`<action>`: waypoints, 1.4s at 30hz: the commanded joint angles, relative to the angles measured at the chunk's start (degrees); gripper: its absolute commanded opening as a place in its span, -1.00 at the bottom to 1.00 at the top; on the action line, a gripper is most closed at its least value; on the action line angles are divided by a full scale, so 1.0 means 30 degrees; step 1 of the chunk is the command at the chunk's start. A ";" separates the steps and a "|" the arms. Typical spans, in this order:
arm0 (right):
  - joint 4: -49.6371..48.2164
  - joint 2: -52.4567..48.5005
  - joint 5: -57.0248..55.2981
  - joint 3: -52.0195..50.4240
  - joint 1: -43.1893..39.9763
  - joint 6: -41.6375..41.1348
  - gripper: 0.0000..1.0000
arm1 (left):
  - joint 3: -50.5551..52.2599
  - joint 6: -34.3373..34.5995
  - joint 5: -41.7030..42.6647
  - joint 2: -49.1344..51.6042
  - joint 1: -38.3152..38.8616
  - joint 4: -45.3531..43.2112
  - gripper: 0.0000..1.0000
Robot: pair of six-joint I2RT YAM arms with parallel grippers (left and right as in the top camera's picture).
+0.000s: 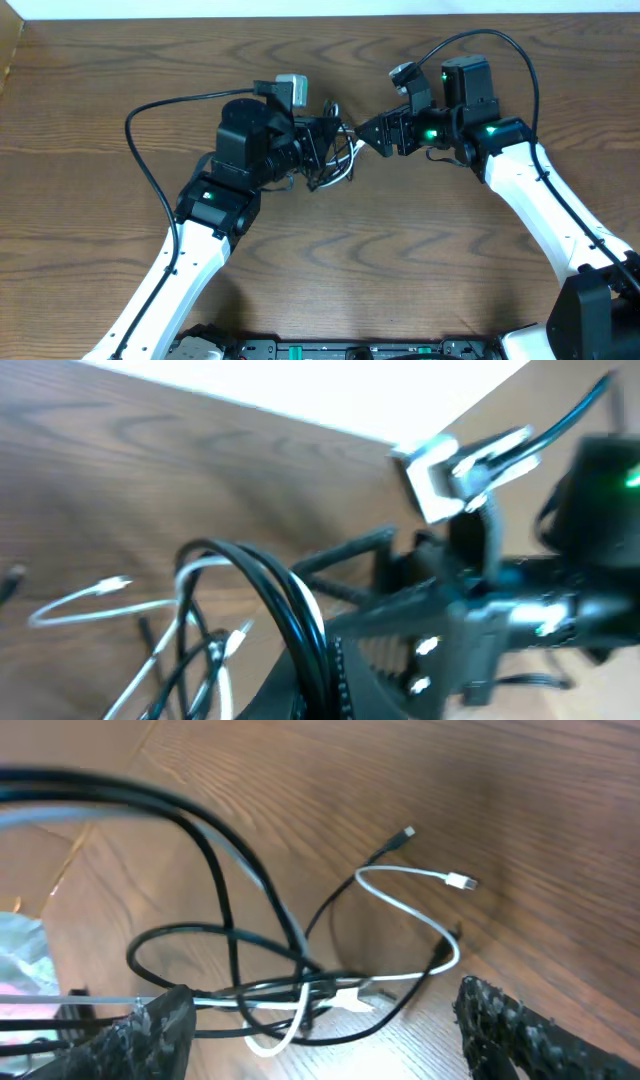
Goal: Untangle cables
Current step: 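Lift the bundle with the left gripper and swing it up-left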
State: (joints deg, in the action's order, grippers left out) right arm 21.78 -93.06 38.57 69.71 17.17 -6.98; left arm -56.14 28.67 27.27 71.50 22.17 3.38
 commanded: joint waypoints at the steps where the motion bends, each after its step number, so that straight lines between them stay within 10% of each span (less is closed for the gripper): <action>1: -0.0044 0.0036 0.0488 0.0102 0.0357 -0.0211 0.61 | -0.0087 0.3038 0.1931 -0.0226 -0.0102 -0.1413 -0.85; 14: -0.0372 -0.0568 -0.9260 -0.0051 0.2710 -0.0226 0.66 | -0.0146 0.6237 0.6309 -0.0583 -0.0102 -0.5326 -0.85; 42: -0.3730 -0.7235 -1.1788 -0.0044 0.1588 -0.0233 0.77 | -0.0299 0.7708 0.6266 -0.6849 -0.6761 -0.7788 -0.85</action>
State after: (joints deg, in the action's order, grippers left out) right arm 10.48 -114.39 8.91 69.67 22.50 -7.27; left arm -56.14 50.76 45.15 53.34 3.31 -16.25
